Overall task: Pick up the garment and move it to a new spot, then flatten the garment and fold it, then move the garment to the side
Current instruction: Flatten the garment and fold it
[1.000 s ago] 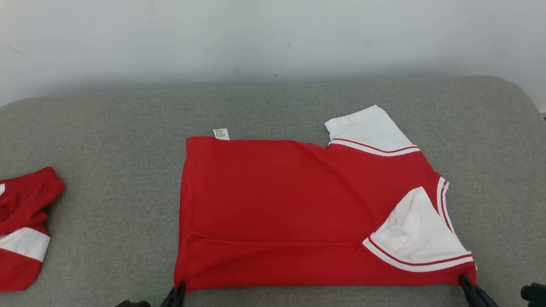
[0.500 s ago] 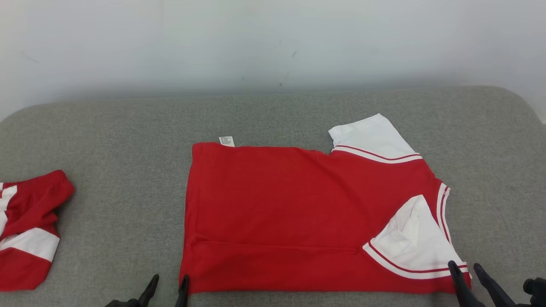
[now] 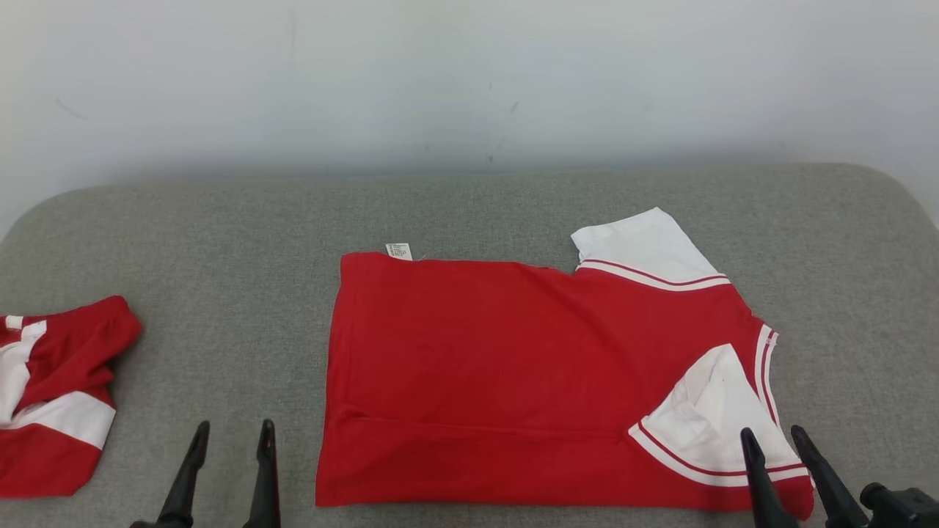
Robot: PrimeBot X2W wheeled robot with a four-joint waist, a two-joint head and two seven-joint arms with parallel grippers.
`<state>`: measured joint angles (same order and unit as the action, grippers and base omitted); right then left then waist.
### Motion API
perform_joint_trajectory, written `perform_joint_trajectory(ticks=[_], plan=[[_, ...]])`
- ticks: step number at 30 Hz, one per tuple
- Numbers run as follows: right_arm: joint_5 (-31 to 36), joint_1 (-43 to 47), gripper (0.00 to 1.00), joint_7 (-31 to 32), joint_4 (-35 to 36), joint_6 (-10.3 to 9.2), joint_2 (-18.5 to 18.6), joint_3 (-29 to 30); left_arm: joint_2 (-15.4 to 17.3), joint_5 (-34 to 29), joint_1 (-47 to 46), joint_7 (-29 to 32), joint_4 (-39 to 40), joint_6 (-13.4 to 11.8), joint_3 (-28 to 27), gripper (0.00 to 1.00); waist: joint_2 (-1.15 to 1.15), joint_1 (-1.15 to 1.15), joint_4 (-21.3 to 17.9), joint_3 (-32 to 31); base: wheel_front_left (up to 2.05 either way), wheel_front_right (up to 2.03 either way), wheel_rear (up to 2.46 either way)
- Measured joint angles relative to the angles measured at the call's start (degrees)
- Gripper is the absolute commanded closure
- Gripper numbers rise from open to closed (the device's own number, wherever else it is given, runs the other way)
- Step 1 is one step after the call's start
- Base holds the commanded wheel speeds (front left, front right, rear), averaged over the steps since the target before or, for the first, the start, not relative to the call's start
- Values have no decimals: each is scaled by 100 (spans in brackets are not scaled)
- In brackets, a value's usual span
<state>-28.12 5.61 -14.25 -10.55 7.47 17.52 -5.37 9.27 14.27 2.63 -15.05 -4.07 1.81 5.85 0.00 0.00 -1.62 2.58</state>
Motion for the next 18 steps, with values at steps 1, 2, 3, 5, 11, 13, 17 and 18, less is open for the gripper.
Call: perform_joint_trajectory(ticks=[1,2,3,5,11,13,17,18], plan=[[136,-1,0,-23,-15,0,-40,-5,-57,-118,85,0,79,23,-93,0,0,0,4,-6,0,0,0],[261,-1,0,-44,-31,0,-80,10,-131,-180,143,0,127,29,-193,0,0,0,10,-8,0,0,0],[370,0,0,-49,-35,0,-138,27,-197,-229,195,0,158,59,-287,0,0,0,15,-13,0,0,0],[487,13,0,-63,62,0,-358,168,-309,-307,244,0,174,103,-461,0,0,0,21,-16,0,0,0],[893,153,0,-73,397,0,-890,411,-512,-460,316,0,104,279,-749,0,0,0,26,8,0,0,0],[970,172,0,-73,385,0,-946,392,-536,-464,309,0,4,327,-775,0,0,0,12,31,0,0,0],[1026,57,0,-73,385,0,-933,390,-563,-533,43,0,-245,430,-781,0,0,0,-19,113,0,0,0],[1048,-19,0,-73,385,0,-913,393,-566,-544,-93,0,-331,441,-772,0,0,0,-33,141,0,0,0]])
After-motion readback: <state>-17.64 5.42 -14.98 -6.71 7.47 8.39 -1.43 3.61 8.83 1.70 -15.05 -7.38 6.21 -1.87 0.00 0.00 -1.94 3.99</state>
